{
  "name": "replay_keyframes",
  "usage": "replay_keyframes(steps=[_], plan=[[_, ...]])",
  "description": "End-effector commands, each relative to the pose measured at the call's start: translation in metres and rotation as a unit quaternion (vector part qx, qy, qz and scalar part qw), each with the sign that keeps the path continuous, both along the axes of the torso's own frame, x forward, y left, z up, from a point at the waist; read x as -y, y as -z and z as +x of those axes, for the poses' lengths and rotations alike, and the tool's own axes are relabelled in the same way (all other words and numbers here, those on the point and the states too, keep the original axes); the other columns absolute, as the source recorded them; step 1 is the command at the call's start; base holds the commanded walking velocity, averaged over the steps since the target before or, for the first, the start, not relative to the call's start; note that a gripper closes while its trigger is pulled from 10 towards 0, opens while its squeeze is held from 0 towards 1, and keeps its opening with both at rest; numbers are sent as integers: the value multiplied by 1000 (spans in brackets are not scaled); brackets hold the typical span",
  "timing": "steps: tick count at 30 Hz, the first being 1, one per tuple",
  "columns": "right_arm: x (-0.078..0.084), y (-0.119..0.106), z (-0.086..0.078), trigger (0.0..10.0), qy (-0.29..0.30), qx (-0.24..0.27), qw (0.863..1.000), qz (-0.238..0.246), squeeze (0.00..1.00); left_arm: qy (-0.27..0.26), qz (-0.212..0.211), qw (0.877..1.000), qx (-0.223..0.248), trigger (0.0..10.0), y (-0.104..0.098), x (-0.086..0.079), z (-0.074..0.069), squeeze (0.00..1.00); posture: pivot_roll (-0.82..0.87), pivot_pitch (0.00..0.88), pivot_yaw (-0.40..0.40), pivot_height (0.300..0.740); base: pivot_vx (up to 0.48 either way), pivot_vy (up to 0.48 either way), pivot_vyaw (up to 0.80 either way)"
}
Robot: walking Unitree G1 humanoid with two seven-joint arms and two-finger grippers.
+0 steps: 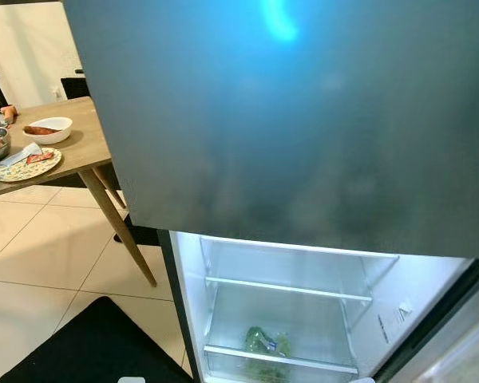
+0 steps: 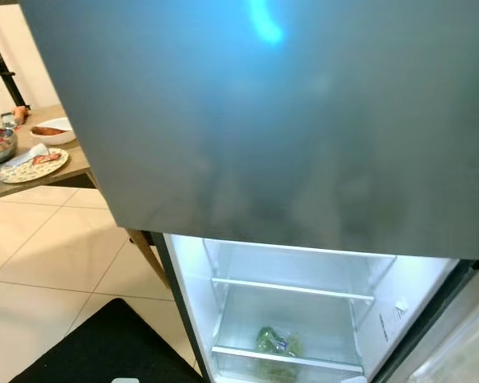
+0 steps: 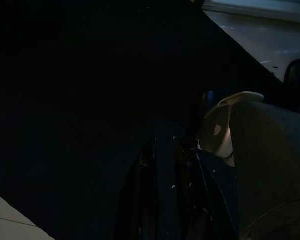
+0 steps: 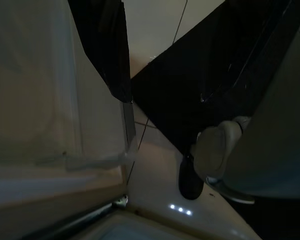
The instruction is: Restocking fridge
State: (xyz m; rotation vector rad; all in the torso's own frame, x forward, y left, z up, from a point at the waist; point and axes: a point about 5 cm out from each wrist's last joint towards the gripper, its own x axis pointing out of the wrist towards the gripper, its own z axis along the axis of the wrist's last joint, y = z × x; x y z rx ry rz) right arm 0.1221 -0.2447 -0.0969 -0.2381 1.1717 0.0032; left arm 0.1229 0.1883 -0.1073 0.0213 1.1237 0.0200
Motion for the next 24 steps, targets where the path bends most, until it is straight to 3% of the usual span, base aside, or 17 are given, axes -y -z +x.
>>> replay_keyframes(steps=[1, 24], plan=[[1, 0, 0, 10000, 1, -3, 1000, -2, 0, 0, -2, 1000, -19, 10000, 3, 3, -10, 0, -68, 53, -25, 740, -307, 0, 0], [3, 0, -2, 10000, -1, -6, 1000, -4, 0, -4, -4, 1000, -23, 10000, 4, 4, -13, 0, -74, 59, -29, 740, -319, 0, 0]])
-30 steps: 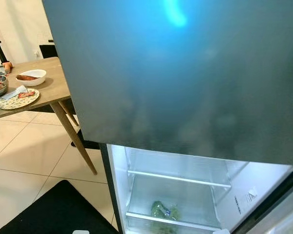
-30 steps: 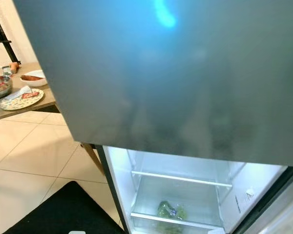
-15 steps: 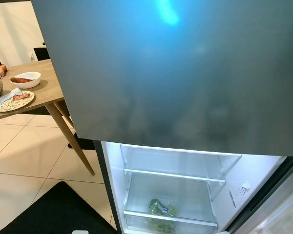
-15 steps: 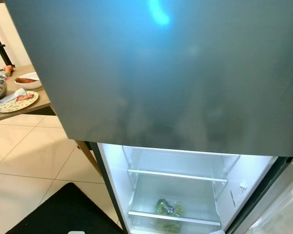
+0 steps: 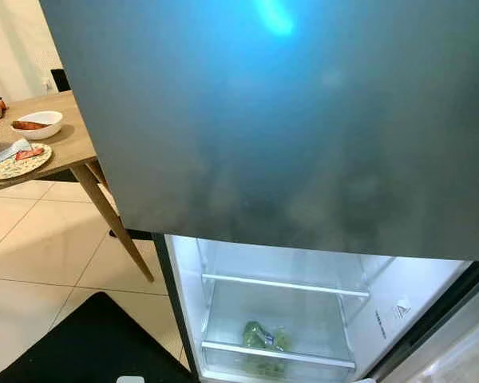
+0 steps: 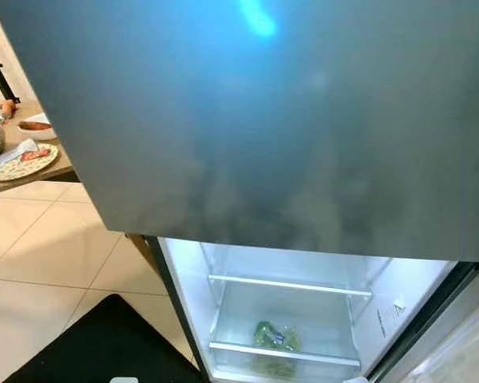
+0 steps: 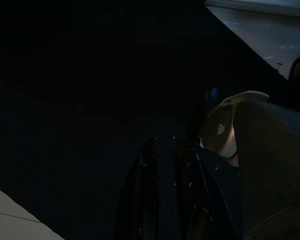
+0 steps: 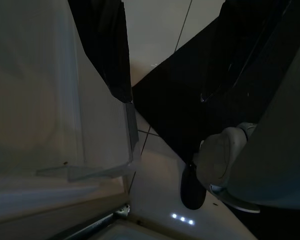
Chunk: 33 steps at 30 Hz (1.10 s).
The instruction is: Restocking fridge
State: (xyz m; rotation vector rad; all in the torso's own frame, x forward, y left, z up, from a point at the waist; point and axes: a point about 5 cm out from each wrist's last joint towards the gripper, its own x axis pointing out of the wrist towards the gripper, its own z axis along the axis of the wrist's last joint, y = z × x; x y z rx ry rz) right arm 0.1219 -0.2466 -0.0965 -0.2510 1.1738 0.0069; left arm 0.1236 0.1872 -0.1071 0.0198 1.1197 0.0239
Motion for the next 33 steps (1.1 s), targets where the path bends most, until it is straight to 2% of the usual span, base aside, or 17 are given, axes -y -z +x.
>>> replay_keyframes(steps=[1, 17, 27, 33], plan=[[1, 1, -2, 10000, 3, -5, 1000, -1, 0, -1, -5, 1000, -25, 10000, 5, 3, -14, 0, -75, 60, -29, 740, -341, 0, 0], [0, 1, -3, 10000, 6, -5, 1000, 1, 0, 0, -4, 1000, -26, 10000, 4, 3, -13, 0, -75, 60, -27, 740, -364, 0, 0], [0, 1, -3, 10000, 7, -5, 1000, 2, 0, 3, -6, 1000, -26, 10000, 4, 4, -13, 0, -75, 59, -26, 740, -480, 0, 0], [0, 1, -3, 10000, 7, -5, 1000, 2, 0, -4, -7, 1000, -23, 10000, 4, 3, -12, 0, -75, 59, -27, 740, 0, 0, 0]])
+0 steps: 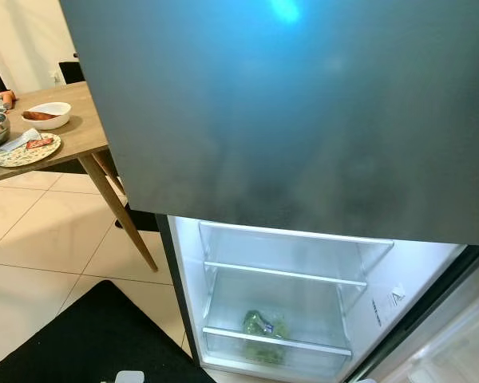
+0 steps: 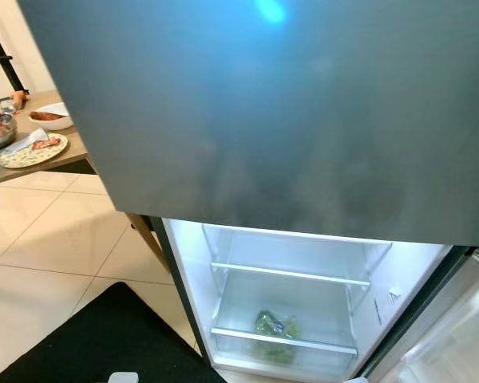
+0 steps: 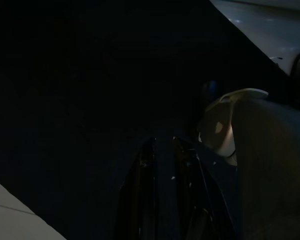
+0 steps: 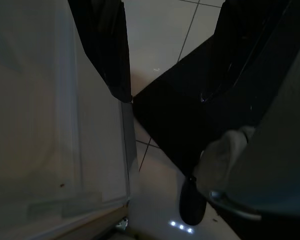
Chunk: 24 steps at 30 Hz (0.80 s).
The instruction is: Restocking fridge
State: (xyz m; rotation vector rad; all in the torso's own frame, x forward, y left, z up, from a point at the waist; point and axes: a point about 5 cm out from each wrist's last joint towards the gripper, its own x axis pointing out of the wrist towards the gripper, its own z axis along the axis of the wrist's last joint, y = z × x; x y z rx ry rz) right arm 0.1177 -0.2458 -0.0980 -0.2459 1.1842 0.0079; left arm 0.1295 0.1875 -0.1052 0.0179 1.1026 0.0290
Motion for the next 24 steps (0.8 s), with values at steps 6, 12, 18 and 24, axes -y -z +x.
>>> replay_keyframes(steps=[6, 12, 18, 24], plan=[[1, 0, 1, 10000, 6, 0, 1000, 1, 0, -1, -6, 999, -31, 10000, 6, 3, -18, 0, -76, 59, -25, 740, 0, 0, 0], [1, 0, 1, 10000, 7, 0, 1000, 2, 0, 0, -5, 999, -31, 10000, 6, 2, -17, 0, -76, 57, -26, 740, 0, 0, 0], [0, -1, 2, 10000, 7, 1, 1000, 3, 0, -1, -7, 999, -35, 10000, 6, 3, -18, 0, -76, 57, -26, 740, 0, 0, 0], [0, -1, 2, 10000, 6, 1, 1000, 4, 0, 2, -8, 999, -36, 10000, 6, 4, -18, 0, -77, 55, -27, 740, -307, 0, 0]])
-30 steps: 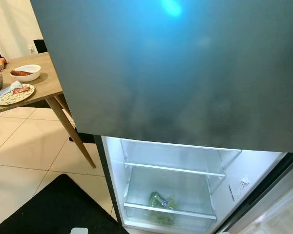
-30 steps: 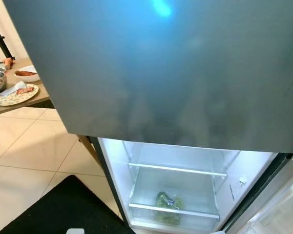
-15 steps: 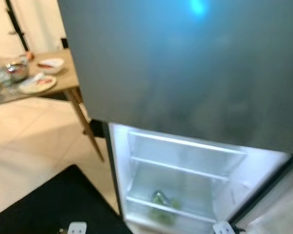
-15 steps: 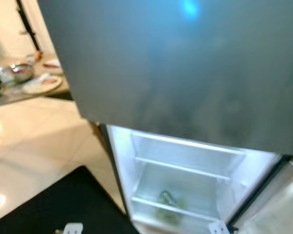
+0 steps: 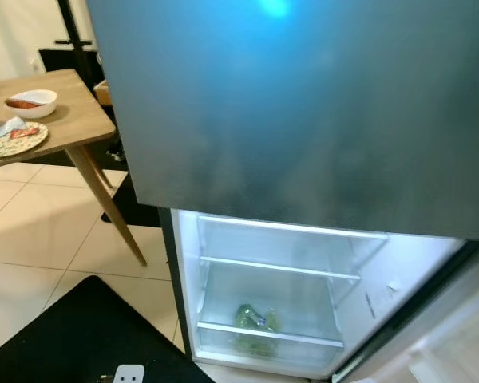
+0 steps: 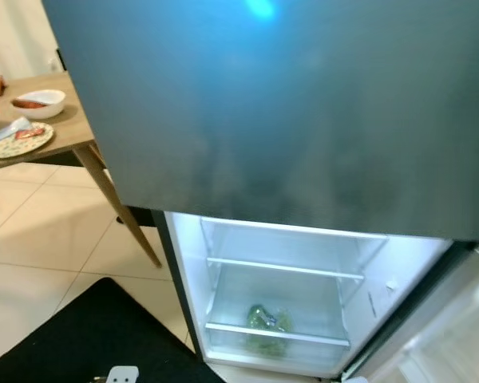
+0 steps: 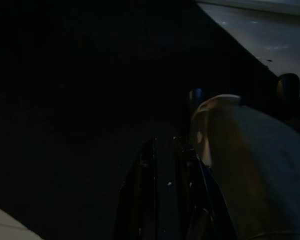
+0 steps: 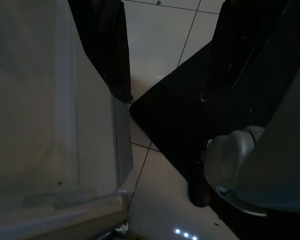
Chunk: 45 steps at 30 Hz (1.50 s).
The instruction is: Restocking fridge
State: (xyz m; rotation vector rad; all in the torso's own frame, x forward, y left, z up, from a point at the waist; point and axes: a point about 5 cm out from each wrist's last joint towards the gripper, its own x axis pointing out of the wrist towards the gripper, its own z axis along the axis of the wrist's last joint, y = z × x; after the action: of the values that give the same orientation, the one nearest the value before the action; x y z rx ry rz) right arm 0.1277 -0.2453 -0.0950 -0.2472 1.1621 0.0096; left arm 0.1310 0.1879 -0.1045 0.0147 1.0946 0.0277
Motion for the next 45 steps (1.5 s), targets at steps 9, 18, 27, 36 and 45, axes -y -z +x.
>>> replay_keyframes(steps=[9, 18, 27, 36, 45], plan=[[1, 2, -8, 10000, 8, -11, 1000, 3, 0, 5, -7, 999, -40, 10000, 7, 5, -20, 0, -77, 55, -27, 740, -357, 0, 0], [2, 2, -9, 10000, 8, -12, 1000, 2, 0, 5, -8, 999, -41, 10000, 7, 6, -20, 0, -78, 56, -30, 740, -369, 0, 0], [2, 2, -8, 10000, 6, -11, 1000, 2, 0, 5, -9, 999, -40, 10000, 7, 6, -20, 0, -77, 55, -31, 740, -368, 0, 0], [3, 3, -10, 10000, 4, -20, 1000, 1, 0, 5, -11, 999, -41, 10000, 7, 7, -20, 0, -78, 56, -30, 740, -368, 0, -154], [3, 3, -12, 10000, -4, -28, 1000, 2, 0, 5, -10, 999, -40, 10000, 7, 7, -20, 0, -78, 55, -31, 740, -221, 0, -694]])
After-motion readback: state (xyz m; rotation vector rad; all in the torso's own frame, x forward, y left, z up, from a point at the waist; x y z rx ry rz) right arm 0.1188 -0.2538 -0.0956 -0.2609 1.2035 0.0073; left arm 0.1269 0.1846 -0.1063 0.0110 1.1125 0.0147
